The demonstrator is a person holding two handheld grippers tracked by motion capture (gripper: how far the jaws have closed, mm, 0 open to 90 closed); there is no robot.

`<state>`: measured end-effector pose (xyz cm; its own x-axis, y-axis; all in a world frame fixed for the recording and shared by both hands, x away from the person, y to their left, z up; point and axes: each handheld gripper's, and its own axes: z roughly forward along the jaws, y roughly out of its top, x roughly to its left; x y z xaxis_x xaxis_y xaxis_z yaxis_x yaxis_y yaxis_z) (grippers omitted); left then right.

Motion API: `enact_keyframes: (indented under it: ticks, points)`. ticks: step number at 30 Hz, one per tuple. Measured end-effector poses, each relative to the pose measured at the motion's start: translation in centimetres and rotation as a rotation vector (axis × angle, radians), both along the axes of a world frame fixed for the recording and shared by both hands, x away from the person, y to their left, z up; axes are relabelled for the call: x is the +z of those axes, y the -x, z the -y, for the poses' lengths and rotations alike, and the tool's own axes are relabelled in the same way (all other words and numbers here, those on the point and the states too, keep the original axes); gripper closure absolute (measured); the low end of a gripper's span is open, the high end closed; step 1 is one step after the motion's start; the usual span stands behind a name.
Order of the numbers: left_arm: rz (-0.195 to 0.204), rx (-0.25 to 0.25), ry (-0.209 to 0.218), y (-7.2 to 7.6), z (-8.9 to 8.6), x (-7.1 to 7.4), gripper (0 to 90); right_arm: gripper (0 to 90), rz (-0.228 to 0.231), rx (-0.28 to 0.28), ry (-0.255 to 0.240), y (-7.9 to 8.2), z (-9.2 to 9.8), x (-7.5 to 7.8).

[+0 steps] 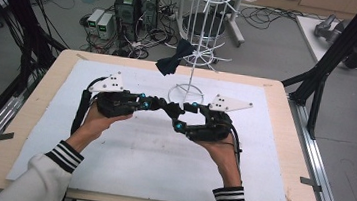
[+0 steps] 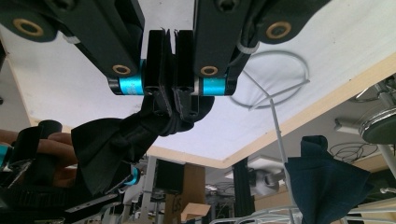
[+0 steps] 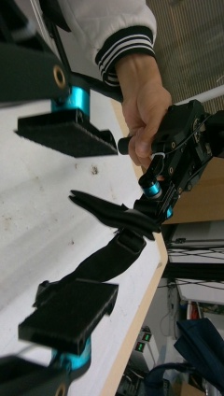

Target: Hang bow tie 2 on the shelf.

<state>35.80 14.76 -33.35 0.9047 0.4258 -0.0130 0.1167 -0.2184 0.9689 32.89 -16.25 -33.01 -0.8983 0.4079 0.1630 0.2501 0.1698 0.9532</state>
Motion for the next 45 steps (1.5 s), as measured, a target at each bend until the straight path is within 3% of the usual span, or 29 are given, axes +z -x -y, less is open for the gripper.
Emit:
enact_keyframes:
  ticks: [8,14,18,29,32,36,38,45]
  points:
    - [0.012,-0.014,0.0,0.1,0.2,0.0,86.7,54.0,0.007,0.011,0.034,-0.2,-0.9,0.0]
    - [0.018,-0.017,0.007,0.1,-0.1,0.1,87.0,80.7,0.056,-0.002,0.068,0.0,-1.2,0.2]
    - [0.017,-0.019,0.008,0.1,-0.1,0.0,87.0,84.9,0.066,-0.008,0.073,0.1,-1.2,0.3]
    - [0.022,-0.03,0.024,0.0,-0.3,-0.1,82.6,85.5,0.07,-0.001,0.075,0.2,-1.1,0.4]
    - [0.073,-0.001,0.035,0.1,-0.6,-0.1,69.6,85.7,0.074,-0.009,0.077,0.3,-1.0,0.5]
    - [0.104,0.052,0.054,0.1,-0.8,-0.2,26.6,85.8,0.084,-0.016,0.076,0.3,-0.9,0.6]
    - [0.091,0.084,0.061,0.0,-1.1,-0.3,12.5,85.8,0.077,-0.022,0.076,0.4,-0.8,0.6]
    - [0.114,0.11,0.092,0.4,-3.1,-0.8,11.7,85.8,0.082,-0.044,0.062,0.4,-0.3,0.7]
